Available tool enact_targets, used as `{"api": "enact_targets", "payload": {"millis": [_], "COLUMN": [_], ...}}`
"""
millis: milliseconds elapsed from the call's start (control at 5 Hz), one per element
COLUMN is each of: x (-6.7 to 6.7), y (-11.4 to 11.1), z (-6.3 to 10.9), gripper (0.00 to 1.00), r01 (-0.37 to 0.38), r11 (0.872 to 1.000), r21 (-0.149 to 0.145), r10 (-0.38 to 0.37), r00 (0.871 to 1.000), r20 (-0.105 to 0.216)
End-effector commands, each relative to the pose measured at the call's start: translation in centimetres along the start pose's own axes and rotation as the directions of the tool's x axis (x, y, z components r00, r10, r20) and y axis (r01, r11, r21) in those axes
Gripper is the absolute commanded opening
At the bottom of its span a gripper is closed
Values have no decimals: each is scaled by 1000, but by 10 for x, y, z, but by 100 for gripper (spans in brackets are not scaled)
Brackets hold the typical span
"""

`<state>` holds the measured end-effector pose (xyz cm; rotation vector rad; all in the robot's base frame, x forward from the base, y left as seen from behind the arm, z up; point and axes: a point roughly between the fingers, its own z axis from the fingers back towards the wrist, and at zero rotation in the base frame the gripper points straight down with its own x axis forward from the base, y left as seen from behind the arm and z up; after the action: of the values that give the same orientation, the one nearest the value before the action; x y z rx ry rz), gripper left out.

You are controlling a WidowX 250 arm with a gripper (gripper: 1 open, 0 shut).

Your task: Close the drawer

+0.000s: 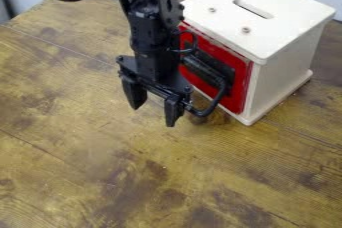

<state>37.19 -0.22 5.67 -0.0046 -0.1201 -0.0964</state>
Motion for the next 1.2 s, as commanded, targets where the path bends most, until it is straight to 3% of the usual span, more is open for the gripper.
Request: {"api": "enact_targets", "payload": {"millis": [0,400,600,1000], "x": [5,1,2,9], "y": [6,20,19,8], "z": [10,3,8,9], "gripper": [100,100,100,100], "r01": [3,27,6,-42], "r11": [1000,1000,1000,999], "r21": [1,0,5,19], "r10": [-3,-27,-6,41], "r00": [999,999,1000,998], "r20": [42,25,21,54]}}
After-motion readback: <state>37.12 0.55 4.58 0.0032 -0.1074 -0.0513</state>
